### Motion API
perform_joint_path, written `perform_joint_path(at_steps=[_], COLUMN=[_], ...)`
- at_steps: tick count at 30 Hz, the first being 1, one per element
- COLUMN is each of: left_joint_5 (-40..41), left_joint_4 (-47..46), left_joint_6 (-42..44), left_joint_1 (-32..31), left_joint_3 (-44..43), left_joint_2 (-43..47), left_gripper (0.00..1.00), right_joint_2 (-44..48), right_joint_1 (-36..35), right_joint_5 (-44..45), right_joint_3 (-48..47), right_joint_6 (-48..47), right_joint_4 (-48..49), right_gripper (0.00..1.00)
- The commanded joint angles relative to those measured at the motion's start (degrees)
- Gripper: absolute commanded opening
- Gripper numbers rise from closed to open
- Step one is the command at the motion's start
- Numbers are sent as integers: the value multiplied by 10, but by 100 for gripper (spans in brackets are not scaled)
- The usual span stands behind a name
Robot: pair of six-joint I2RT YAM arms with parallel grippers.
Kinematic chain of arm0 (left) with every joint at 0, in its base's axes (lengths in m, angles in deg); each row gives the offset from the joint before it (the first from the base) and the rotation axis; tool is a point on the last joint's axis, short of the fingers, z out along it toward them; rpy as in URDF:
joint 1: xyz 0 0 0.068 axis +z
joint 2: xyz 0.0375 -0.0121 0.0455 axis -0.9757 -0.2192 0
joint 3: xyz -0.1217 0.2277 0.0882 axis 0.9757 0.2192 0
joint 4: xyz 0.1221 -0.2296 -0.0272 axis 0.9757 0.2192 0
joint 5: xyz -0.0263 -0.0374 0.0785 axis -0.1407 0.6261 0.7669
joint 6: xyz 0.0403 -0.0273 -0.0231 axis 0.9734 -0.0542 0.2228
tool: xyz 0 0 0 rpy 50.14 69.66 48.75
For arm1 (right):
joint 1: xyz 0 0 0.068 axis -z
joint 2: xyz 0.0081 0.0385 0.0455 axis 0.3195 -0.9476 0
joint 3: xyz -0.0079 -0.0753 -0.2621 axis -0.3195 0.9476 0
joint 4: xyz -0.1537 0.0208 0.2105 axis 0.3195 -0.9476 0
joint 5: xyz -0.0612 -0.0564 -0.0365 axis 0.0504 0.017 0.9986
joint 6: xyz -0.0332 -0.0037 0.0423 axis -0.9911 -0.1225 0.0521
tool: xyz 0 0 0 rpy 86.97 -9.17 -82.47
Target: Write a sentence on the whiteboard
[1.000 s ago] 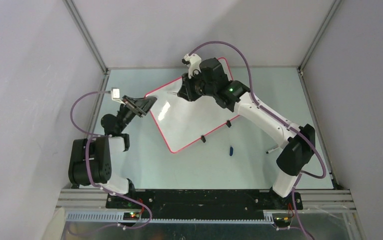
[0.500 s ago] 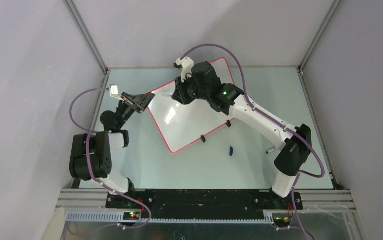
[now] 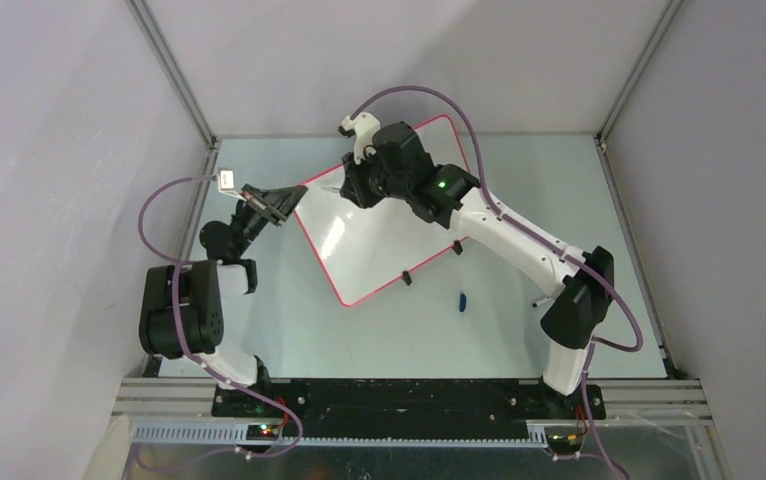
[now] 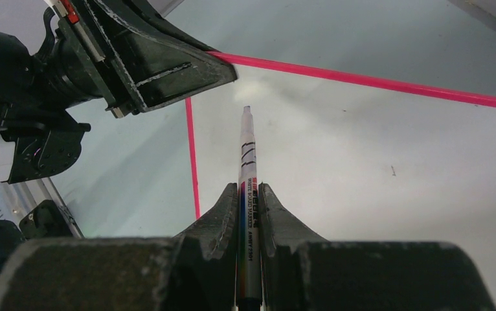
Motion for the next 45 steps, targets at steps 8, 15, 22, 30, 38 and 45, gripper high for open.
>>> perform_joint_path(at_steps=[8, 15, 22, 30, 38, 45], left_joint_5=[-15, -19, -18, -16, -25, -13], left_joint_4=[-38, -39, -39, -39, -39, -39], left_joint_6=[10, 31, 42, 47, 60, 78], left_joint_1=[3, -7, -17, -20, -33, -43], left_joint_3=[-14, -8, -2, 1, 6, 12], left_joint_2=[-12, -10, -8, -9, 0, -9], left_gripper=[0, 0, 0, 0, 0, 0], right_joint_2=[-18, -28, -17, 65, 121, 120], right_joint_1=[-43, -58, -65, -65, -65, -62], right_joint_5=[78, 89, 120, 144, 169, 182], right_joint_3=[-38, -39, -16, 130, 204, 220], right_joint_6=[-23, -32, -37, -26, -35, -39], right_joint_4=[-13, -4, 28, 183, 244, 252], right_gripper=[0, 0, 0, 0, 0, 0])
